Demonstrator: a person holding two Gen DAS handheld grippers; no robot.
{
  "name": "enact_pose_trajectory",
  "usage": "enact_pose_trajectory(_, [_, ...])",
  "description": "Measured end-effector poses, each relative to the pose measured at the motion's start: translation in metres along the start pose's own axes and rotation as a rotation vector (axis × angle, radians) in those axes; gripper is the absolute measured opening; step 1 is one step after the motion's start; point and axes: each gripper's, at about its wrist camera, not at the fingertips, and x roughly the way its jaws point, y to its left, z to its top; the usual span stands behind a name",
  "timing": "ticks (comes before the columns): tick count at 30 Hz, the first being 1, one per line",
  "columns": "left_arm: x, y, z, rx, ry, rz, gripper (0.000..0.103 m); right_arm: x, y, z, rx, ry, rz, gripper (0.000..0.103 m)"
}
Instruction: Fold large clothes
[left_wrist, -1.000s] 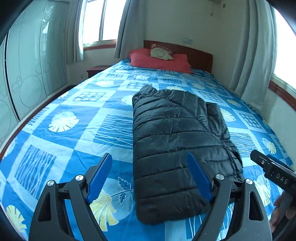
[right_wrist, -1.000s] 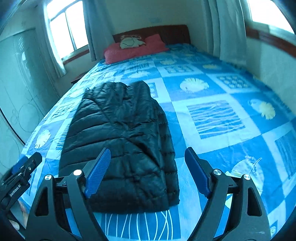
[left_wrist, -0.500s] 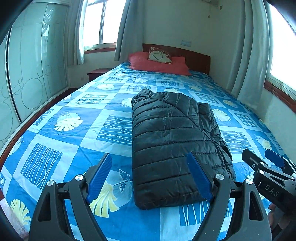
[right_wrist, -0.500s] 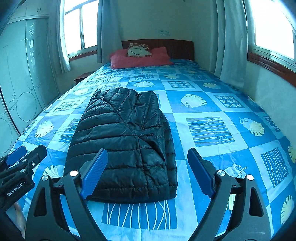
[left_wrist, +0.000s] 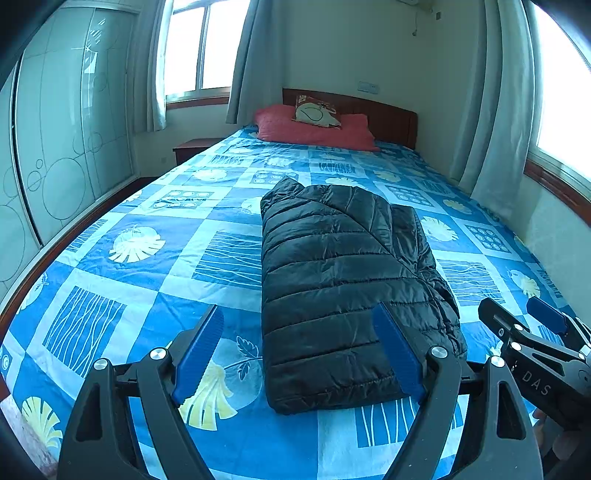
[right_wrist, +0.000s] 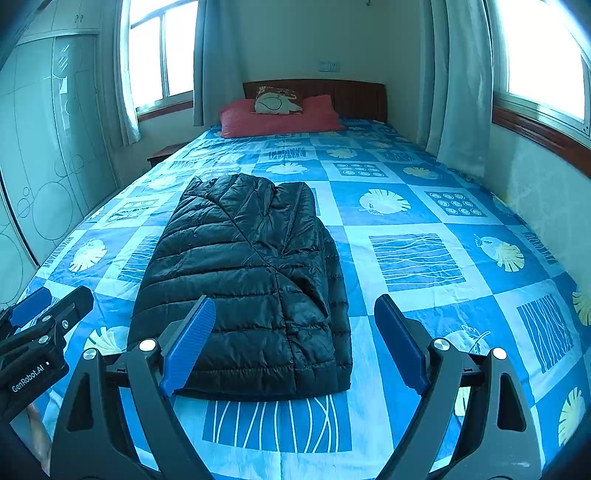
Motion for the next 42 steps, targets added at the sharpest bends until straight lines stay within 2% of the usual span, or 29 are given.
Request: enact_pose_trajectory(42, [-0.0014, -0.0026, -0.0021, -0.003, -0.004, 0.012, 0.082, 0.0002, 0.0047, -0.0057, -0.013, 0.005, 0.011, 0.088])
